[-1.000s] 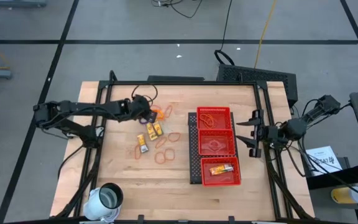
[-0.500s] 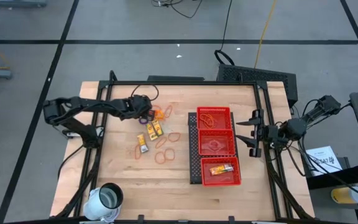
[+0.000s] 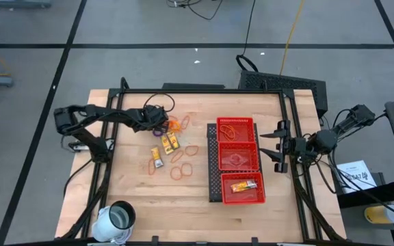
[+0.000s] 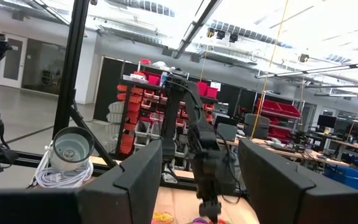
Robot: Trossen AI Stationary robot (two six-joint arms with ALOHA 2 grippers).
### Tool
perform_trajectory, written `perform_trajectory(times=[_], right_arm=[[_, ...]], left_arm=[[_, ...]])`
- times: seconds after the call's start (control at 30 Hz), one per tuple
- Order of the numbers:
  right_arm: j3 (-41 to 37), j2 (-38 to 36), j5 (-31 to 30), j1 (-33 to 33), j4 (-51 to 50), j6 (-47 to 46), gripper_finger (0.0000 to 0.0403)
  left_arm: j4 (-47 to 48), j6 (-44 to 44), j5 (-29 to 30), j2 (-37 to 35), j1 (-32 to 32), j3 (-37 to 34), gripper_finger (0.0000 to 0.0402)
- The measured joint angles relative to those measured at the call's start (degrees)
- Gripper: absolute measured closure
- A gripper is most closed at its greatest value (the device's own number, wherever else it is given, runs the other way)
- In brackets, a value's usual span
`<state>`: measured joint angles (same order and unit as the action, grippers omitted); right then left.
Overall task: Pick & Place Office Desk Supplies
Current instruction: Put the orange spring keychain into the middle red bin on the shelf
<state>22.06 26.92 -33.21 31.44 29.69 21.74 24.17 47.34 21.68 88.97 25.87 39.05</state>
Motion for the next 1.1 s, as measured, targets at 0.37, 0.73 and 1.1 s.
perform_trajectory(times=[0.37,0.73,1.1], right_arm=[[0.0,0.9,0.1,-0.2,0.1,0.0,0.0202],[0.0,0.9,0.0,-0.2,0.3,0.0,0.0202],[0.0,1.5,0.0,-1.9,1.7,0.0,0.0203]], left_arm=[[-5.2,-2.4,0.0,5.7,-0.4,0.3,0.0242],[-3.8,-8.1,-1.0,-2.9,-0.4,-0.2,0.0379],[-12.5,-16.8,0.8,-18.9,-7.4,0.0,0.0392]])
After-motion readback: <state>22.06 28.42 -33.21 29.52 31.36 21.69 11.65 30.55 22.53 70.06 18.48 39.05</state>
